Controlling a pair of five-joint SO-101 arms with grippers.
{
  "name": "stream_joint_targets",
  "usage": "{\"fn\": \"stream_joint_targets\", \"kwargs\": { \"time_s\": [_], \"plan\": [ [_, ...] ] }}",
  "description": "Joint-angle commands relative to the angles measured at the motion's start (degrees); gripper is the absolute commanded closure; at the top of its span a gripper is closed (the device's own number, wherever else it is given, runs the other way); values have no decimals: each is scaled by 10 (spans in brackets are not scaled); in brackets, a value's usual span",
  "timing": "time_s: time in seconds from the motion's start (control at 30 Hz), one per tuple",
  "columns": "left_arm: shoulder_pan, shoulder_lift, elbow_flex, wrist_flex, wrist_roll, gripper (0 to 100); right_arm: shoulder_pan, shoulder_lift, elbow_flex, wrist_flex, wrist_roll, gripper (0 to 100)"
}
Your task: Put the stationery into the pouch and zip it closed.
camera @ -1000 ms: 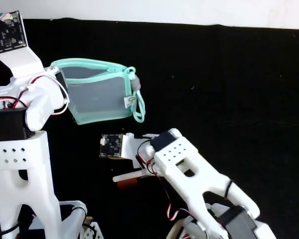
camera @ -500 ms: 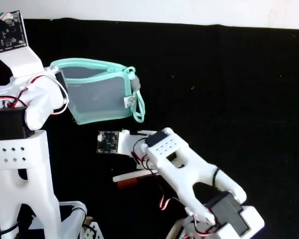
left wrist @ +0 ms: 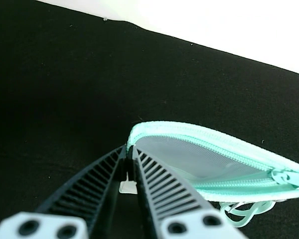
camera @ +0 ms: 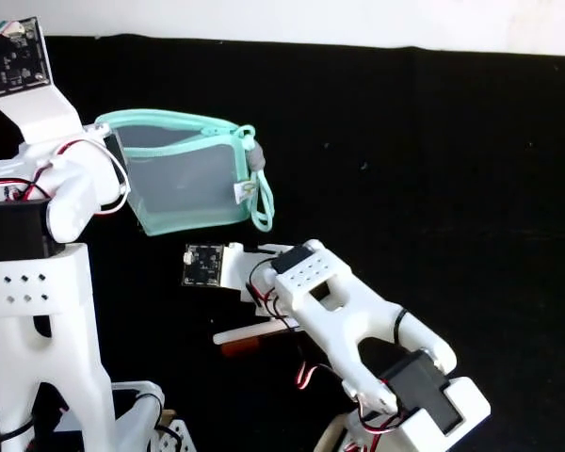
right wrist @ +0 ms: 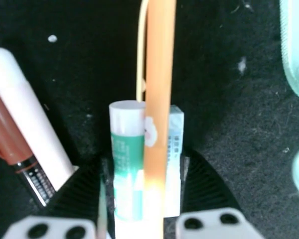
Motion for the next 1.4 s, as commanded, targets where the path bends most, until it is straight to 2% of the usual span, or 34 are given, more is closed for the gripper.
{"fn": "stream_joint_targets", "kwargs": {
  "time_s": [0.0,0.17,0.4,1.07,1.23,1.37],
  "plan": [
    [6,26,6,3,-4,993,-2,17,4,-6,0,991],
    [6,25,7,0,-4,993,2,-46,0,4,-43,991],
    [6,24,7,-1,-4,993,32,-152,-1,75,-99,991],
    [8,24,6,-1,-3,993,80,-422,-5,169,-321,991],
    [8,24,5,-1,-3,993,101,-459,-12,171,-363,991],
    [8,24,5,-1,-3,993,125,-457,-83,187,-394,991]
  ]
}}
